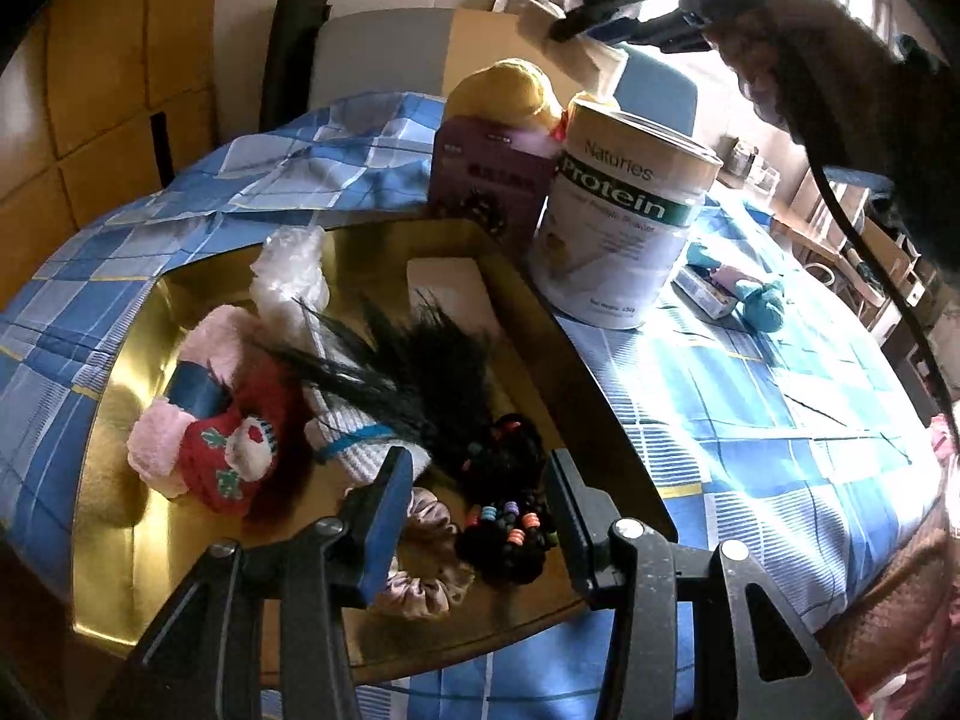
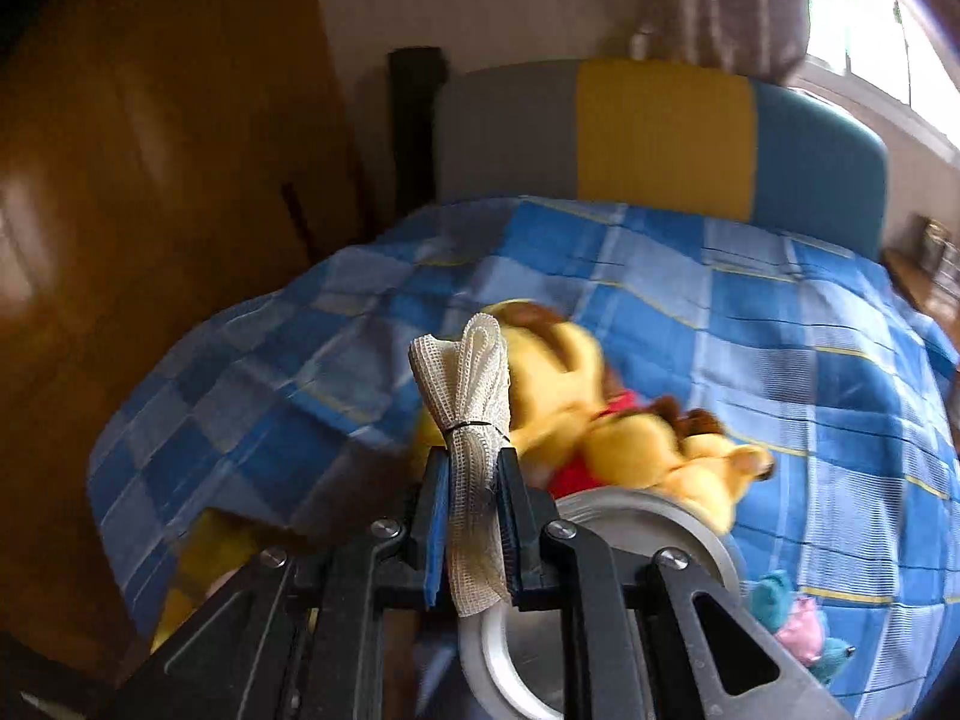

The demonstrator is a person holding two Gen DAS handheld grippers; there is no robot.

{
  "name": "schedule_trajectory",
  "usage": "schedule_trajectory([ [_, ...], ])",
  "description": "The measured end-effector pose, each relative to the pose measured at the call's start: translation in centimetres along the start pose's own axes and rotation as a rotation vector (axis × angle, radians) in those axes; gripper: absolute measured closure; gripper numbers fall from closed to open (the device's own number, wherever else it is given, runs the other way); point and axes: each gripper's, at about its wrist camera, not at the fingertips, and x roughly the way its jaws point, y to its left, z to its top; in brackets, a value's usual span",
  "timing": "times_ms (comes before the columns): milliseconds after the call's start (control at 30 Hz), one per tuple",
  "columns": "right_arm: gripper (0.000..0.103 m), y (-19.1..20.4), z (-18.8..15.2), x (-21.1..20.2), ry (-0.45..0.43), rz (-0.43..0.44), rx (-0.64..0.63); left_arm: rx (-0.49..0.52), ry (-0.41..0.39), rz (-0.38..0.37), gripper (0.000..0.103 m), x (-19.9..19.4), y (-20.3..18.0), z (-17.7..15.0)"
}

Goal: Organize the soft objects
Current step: 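Carry the cream cloth onto the gold tray and open the right gripper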

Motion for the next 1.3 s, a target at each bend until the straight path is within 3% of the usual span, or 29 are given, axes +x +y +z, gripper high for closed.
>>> schedule_trajectory([
  [200,0.089,3.7,-3.3,-1.4,0.034,0.138,-0.030,-0.023,-0.020,0.029,0.056,-0.6,0.7,0.2],
  [333,0.089,5.8,-7.2,-1.2,0.087,0.196,-0.063,-0.040,-0.038,0.051,0.056,-1.1,1.3,0.2],
  [667,0.089,7.9,-15.7,1.6,0.234,0.176,-0.124,-0.067,-0.058,0.081,0.056,-1.8,2.0,0.1],
  [900,0.084,8.1,-18.4,3.1,0.291,0.120,-0.126,-0.071,-0.057,0.086,0.053,-2.0,1.8,-0.1],
  [1000,0.078,7.7,-18.8,3.5,0.306,0.146,-0.080,-0.075,-0.060,0.091,0.052,-2.1,1.9,-0.1],
  [1133,0.065,7.2,-18.6,2.7,0.280,0.179,-0.037,-0.080,-0.064,0.097,0.050,-2.2,2.0,0.0],
  [1300,0.064,6.1,-18.0,0.5,0.218,0.201,-0.004,-0.078,-0.073,0.101,0.046,-2.6,1.9,0.1],
])
